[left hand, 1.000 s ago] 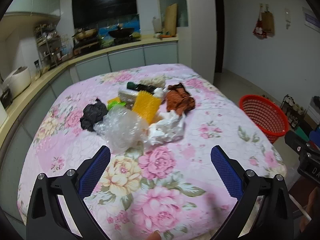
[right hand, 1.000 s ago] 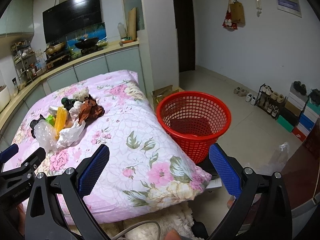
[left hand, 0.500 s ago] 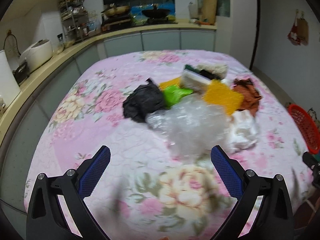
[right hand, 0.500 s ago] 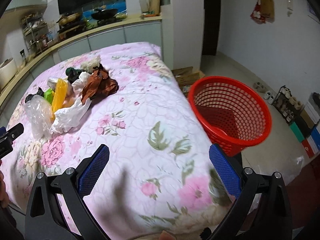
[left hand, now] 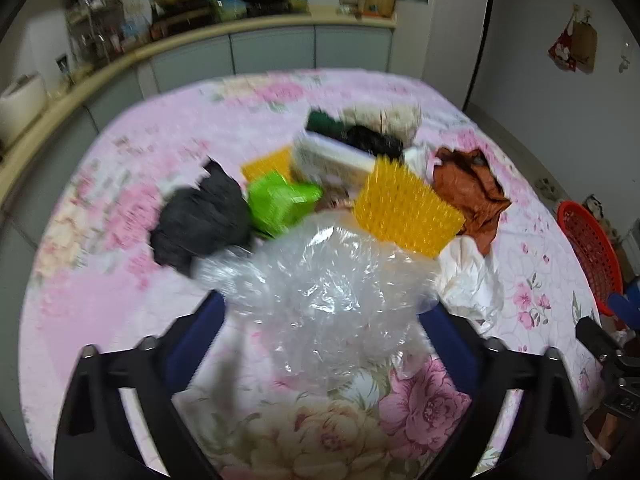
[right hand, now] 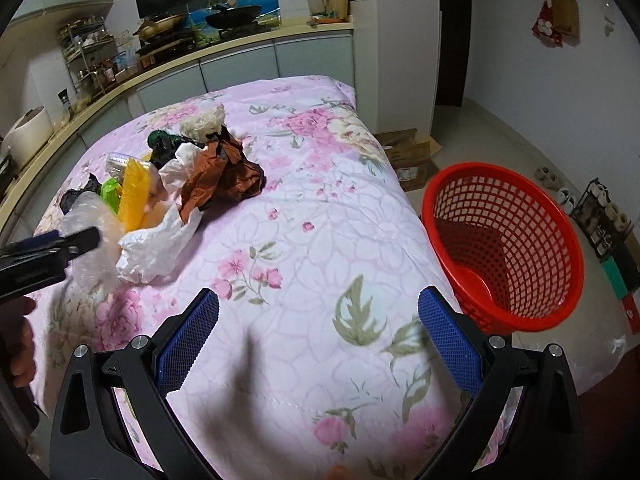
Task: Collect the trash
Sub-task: 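Grasp the clear bubble wrap with the left tool while the right tool grasps the brown paper, then carry the bubble wrap and brown paper over the red basket with both tools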
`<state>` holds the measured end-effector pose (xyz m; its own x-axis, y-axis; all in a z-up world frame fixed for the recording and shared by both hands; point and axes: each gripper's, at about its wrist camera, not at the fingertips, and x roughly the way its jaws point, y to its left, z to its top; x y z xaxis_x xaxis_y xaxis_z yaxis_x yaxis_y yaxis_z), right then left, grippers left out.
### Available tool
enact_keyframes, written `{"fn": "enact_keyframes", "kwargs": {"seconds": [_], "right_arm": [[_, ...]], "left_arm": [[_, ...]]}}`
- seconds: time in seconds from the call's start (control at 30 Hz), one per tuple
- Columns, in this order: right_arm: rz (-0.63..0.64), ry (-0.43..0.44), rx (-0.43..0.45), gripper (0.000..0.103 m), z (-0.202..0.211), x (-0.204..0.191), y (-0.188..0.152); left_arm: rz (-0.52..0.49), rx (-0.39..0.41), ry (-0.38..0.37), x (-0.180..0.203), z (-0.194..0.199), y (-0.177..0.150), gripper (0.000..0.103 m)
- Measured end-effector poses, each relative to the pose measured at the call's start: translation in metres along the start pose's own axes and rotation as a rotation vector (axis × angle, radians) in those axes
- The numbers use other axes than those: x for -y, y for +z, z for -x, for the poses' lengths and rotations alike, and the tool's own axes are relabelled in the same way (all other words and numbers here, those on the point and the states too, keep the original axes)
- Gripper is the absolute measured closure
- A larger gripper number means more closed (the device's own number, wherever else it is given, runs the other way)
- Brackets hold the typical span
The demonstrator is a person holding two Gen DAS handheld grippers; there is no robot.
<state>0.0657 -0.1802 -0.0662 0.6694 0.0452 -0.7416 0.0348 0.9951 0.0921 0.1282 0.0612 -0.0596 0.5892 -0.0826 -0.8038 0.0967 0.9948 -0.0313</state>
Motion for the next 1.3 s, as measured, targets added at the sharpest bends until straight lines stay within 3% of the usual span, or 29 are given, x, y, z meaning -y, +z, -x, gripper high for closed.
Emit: {"fn": "enact_keyframes", "kwargs": {"seconds": [0.1,0.23,0.33,0.6,0.73,0.9,0.97,1.17,1.3], "right_arm": [[0.007,0.016,-0.003,0.006,-0.004,-0.001,0.006],[0.017,0.051,-0.018,0.006,-0.012,-0.006,0.019],[0.03,0.068,-0.011,0.006,-0.018,-0.014,0.033],[0.048,0.094,-0.038,0.006,-0.064,-0.039,0.079],[0.052,0.113,-0.075,0.007,-0.089,-0.049,0.091],[0.07,0.142,-0.145,0.03,-0.115,-0.061,0.095],[0.068,0.167,-0.143,0.047,-0.112,-0.062,0.095],[0.075,0.18,-0.105,0.053,-0.098,-0.06,0.091],[0.063,0.149,-0.015,0.053,-0.071,-0.05,0.09]], "left_arm": [[0.001,-0.014,-0.023,-0.001,-0.009,-0.001,0.043],[-0.002,0.02,-0.039,-0.003,-0.004,-0.003,0.061],[0.006,0.042,-0.057,-0.009,0.008,-0.006,0.065],[0.048,0.138,-0.082,-0.03,0.048,-0.011,0.067],[0.066,0.178,-0.046,-0.038,0.057,-0.01,0.067],[0.079,0.17,-0.019,-0.044,0.054,-0.01,0.067],[0.078,0.174,-0.007,-0.044,0.056,-0.011,0.067],[0.077,0.209,0.008,-0.046,0.064,-0.013,0.067],[0.078,0.235,0.002,-0.045,0.072,-0.014,0.067]]}}
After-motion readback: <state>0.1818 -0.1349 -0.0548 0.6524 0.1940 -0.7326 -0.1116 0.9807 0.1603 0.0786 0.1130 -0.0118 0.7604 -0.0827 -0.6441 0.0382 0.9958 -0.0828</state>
